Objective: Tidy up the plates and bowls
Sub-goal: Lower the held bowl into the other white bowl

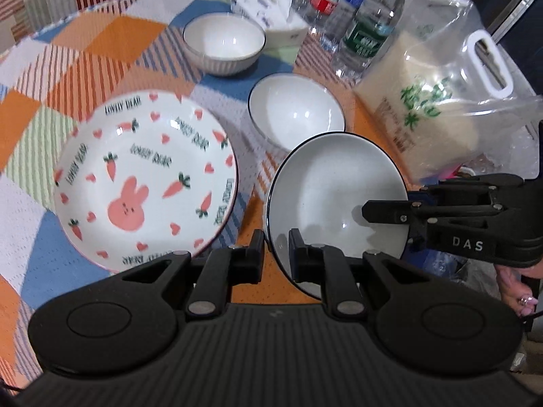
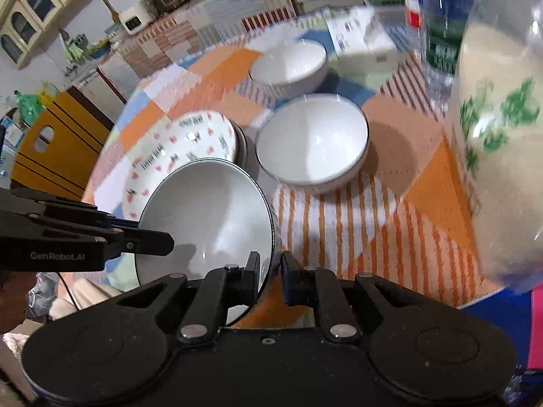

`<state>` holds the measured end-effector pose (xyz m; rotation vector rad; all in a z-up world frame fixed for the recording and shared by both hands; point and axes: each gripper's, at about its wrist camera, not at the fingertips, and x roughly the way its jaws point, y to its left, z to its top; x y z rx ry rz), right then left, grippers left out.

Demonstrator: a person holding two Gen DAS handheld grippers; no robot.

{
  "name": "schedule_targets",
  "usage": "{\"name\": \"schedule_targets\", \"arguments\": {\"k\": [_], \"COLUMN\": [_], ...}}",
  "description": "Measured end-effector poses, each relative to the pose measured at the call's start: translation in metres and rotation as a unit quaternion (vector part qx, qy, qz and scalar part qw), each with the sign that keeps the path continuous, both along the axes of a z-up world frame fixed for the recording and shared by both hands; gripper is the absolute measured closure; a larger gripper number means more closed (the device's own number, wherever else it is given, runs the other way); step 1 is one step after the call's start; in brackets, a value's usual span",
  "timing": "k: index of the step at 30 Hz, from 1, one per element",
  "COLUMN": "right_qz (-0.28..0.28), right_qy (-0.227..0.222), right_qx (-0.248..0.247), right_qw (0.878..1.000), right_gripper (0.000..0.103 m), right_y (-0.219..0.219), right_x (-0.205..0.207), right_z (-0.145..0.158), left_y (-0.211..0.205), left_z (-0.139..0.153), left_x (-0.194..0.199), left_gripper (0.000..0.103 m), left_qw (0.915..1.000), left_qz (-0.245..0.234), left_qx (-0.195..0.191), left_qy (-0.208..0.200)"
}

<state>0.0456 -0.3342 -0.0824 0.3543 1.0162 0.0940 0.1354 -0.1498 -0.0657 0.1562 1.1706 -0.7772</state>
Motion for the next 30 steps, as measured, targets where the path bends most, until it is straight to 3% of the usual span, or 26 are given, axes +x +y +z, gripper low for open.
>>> {"name": "schedule_targets", "arguments": {"k": [5,17,23,30], "right_qz": [0.004,0.003,-0.007,-0.022], "right_qy": [-0.015,-0.024,-0.032,-0.03], "right_qx": [0.003,0.015,-0.029,-0.065], "right_qw": [1.0,1.0,0.999,0.997], "right_gripper": [0.086,0.087,0.088,0.088], "right_y": [-0.007,-0.034,-0.042,-0.05], "right_x": [0.01,0.039,0.061,0.081], "right_z": [0.019,0.036,0.034,0.009], "left_y": [-0.008,-0.024,-0.047,-0.065], "left_z": [0.017,0.032,0.016,-0.014], "left_x": [-0.001,0.036,0.058,0.077], "left_gripper": [0.089,0.089,0.089,0.089], "left_qw": [0.9991,0.9987,0.9983,0.9968], "left_qz": [-0.019,0.007,0.044,0.078], "left_qx": [0.007,-0.028,-0.025,-0.018], "left_qy": [-0.037,-0.042,-0.029,-0.002]}}
